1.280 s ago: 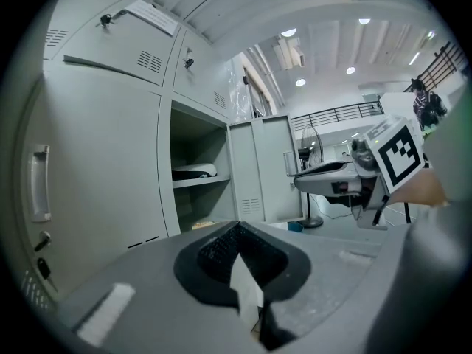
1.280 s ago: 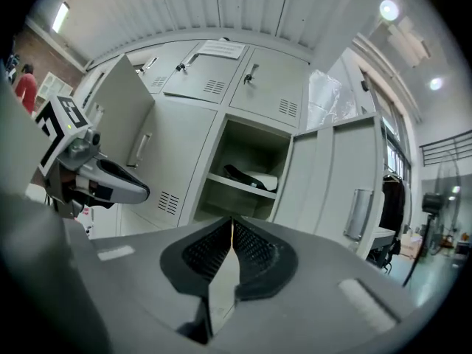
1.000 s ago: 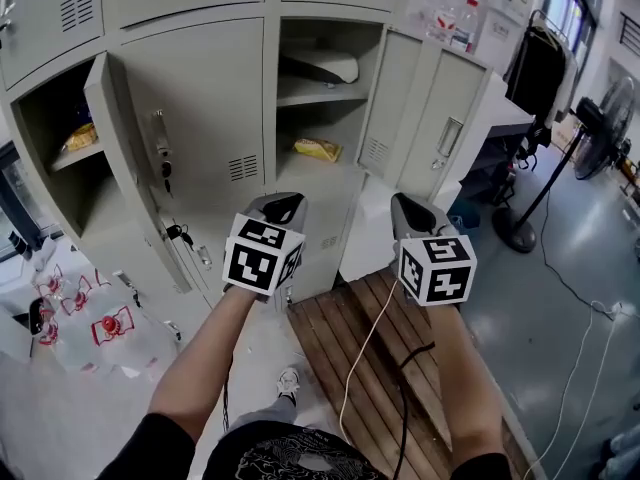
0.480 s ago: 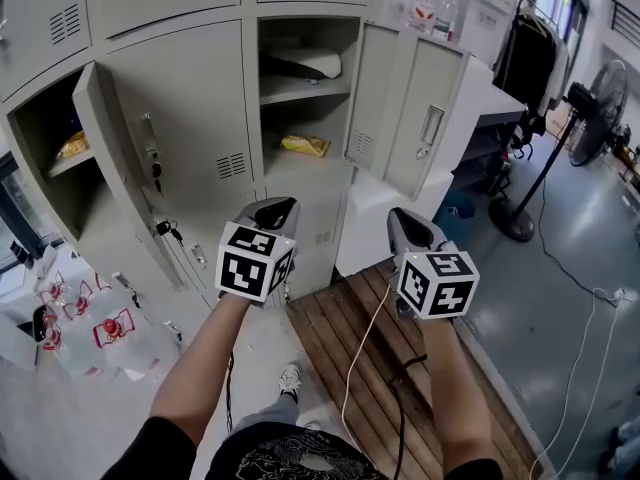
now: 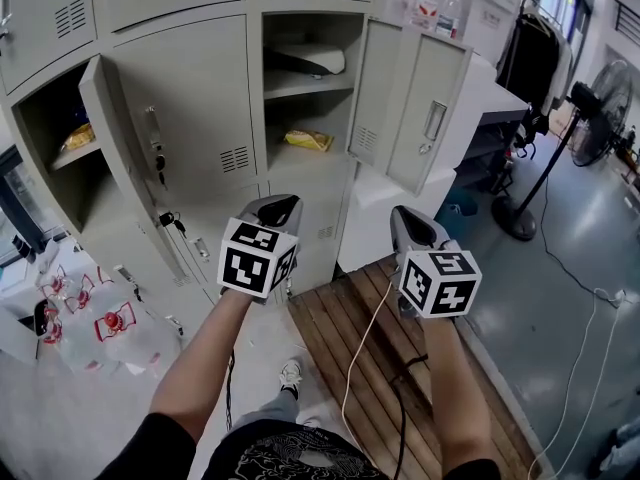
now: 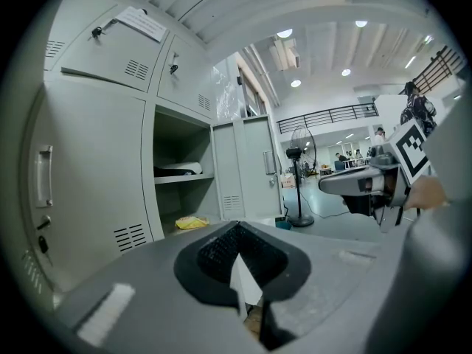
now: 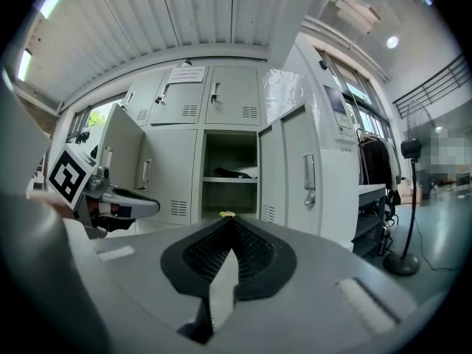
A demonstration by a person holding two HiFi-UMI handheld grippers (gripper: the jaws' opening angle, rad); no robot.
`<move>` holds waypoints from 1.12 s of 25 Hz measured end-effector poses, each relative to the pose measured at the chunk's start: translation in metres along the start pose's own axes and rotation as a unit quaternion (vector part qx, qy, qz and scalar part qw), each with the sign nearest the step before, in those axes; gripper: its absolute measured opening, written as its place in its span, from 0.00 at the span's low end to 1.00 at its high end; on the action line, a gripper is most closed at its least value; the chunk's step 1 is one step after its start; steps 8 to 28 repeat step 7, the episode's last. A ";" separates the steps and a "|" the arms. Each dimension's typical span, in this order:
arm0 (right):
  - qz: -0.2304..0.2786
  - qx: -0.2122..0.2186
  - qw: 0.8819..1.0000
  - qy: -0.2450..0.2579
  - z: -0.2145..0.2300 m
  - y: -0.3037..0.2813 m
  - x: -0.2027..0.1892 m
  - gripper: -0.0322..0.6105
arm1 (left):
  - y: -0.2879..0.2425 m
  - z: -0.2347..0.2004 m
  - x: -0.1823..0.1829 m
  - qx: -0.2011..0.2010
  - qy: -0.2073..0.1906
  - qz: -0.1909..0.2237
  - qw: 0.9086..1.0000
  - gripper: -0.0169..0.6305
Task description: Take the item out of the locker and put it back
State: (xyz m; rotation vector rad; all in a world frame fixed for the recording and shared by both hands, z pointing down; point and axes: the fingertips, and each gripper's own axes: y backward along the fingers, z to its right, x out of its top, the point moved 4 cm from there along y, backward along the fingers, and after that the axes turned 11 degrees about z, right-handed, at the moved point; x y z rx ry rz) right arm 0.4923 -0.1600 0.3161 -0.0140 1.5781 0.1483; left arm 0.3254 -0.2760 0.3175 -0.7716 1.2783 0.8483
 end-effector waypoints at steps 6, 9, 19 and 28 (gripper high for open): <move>0.001 -0.001 1.000 0.002 -0.002 0.003 0.002 0.09 | 0.003 0.002 0.001 -0.003 0.000 0.001 1.000 0.03; 0.002 -0.002 1.000 0.003 -0.002 0.004 0.003 0.09 | 0.003 0.003 0.001 -0.004 -0.001 0.001 1.000 0.03; 0.002 -0.002 1.000 0.003 -0.002 0.004 0.003 0.09 | 0.003 0.003 0.001 -0.004 -0.001 0.001 1.000 0.03; 0.002 -0.002 1.000 0.003 -0.002 0.004 0.003 0.09 | 0.003 0.003 0.001 -0.004 -0.001 0.001 1.000 0.03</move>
